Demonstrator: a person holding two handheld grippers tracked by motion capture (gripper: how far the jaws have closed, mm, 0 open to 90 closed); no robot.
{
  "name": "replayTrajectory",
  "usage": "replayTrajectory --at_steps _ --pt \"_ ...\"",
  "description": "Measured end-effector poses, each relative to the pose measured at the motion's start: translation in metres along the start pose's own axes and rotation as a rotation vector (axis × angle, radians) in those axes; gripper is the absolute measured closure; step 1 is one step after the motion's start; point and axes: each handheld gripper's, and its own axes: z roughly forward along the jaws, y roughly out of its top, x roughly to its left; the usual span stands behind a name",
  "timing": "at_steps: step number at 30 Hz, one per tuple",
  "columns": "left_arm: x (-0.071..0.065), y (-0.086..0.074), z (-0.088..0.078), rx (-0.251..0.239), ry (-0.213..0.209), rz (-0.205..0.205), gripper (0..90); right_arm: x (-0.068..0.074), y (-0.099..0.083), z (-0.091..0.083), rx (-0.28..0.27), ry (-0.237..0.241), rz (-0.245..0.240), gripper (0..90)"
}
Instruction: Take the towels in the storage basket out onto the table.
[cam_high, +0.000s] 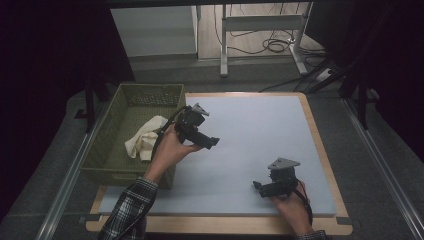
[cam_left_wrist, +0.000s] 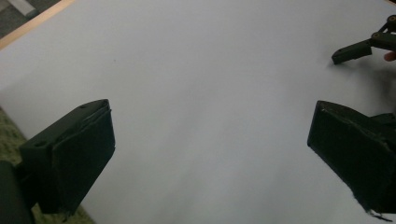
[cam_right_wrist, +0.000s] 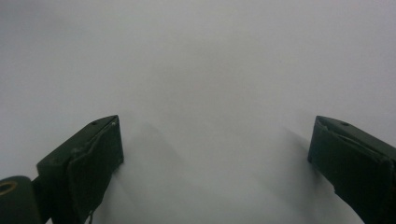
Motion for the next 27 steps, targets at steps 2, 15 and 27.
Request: replayTrajectory --at_steps 2,15,27 --pt "0.006 0.000 -0.004 0.001 0.014 -0.005 1.4 0.000 0.000 0.000 0.000 0.000 0.000 3.5" --pt "0.053 -0.014 -0.033 0.011 0.089 -0.083 1.7 0.000 0.000 0.000 0.000 0.000 0.000 3.5" --pt "0.090 -0.045 -0.059 0.000 0.164 -0.165 2.2 0.000 0.000 0.000 0.000 -0.001 -0.001 3.5"
